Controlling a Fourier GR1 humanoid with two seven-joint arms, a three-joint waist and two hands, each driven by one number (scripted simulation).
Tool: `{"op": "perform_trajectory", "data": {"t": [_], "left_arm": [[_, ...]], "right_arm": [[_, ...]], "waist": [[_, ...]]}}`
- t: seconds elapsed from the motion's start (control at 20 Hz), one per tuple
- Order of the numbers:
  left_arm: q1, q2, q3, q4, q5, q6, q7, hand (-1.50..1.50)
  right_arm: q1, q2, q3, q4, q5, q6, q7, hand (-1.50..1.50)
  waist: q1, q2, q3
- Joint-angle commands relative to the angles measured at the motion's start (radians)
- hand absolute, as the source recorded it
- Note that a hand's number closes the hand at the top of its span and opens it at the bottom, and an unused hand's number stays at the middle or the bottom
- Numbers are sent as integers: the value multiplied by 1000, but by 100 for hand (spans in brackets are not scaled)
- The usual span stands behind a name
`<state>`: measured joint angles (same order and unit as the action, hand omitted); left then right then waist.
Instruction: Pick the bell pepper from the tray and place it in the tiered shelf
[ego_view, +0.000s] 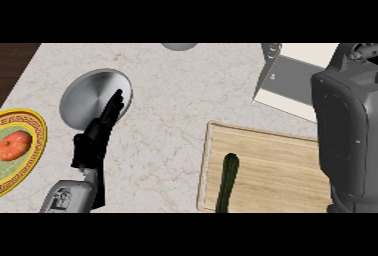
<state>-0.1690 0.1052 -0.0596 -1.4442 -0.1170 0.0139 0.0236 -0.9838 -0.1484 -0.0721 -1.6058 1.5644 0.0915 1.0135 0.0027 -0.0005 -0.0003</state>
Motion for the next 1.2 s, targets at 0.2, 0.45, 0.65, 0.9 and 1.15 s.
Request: {"op": "perform_trajectory", "data": {"t": [0.2,0.45,0.65,0.9,1.15], "left_arm": [[15,-10,-14,-62,-11,-1,29,0],[52,16,13,-57,18,-45,9,0],[-10,-3,6,-23,-8,-15,11,0],[-23,-17,5,-7,-15,-9,38,0],[51,-49,-33,4,-61,19,-60,0]], "right_arm": [[28,-97,-31,172,34,-96,-64,150],[61,-108,-52,241,-16,-269,-146,150],[34,-80,-138,211,-118,-461,-147,150],[64,-137,-196,321,-246,-573,-274,150],[84,-194,-236,398,-348,-650,-370,150]], "waist": [[9,2,0],[7,2,0],[10,8,2],[4,3,1],[6,3,1]]}}
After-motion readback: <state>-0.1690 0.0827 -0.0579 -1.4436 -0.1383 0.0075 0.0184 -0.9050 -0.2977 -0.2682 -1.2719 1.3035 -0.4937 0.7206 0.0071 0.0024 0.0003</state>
